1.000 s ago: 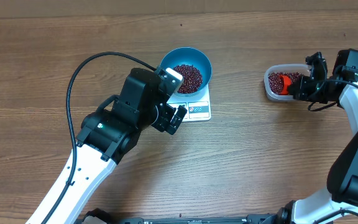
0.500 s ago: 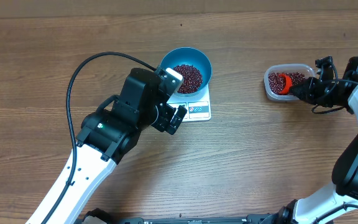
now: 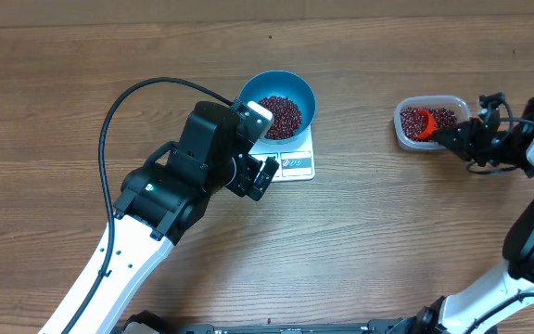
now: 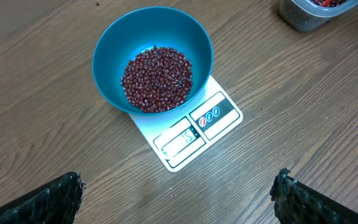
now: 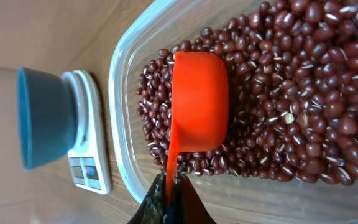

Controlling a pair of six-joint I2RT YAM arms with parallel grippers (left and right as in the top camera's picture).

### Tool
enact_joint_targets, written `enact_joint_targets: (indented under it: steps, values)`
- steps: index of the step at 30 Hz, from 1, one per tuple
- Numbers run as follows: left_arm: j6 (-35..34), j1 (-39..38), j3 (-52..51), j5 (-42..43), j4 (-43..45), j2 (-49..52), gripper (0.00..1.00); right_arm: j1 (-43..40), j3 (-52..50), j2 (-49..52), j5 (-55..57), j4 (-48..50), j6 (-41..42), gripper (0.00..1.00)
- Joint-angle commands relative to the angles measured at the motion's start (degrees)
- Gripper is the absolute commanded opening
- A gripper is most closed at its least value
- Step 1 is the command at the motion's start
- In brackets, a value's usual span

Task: Scoop item into bowl and weigh 150g on scale
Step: 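Drag the scoop through the beans to fill it with the right gripper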

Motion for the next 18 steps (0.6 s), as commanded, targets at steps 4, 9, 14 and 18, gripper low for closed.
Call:
enact_joint_targets:
  steps: [4,9,14,18]
  values:
    - [-0.9,0.2,-0.2,0.4,0.0,0.4,1.0,-2.4,-0.4,0.7,-6.1,-1.2,-0.1,0.04]
    - [-0.9,0.2,-0.2,0.4,0.0,0.4,1.0,-3.5,-0.4,0.7,-11.7,-1.2,-0.2,0.04]
    - [-0.9,0.2,-0.2,0.4,0.0,0.4,1.0,-5.1,-0.4,0.7,-15.7,-1.2,-0.2,0.04]
    - [-0.9,0.2,-0.2,0.4,0.0,0.4,0.99,-6.4,-0.4,0.7,-15.9,-2.0,-0.2,0.04]
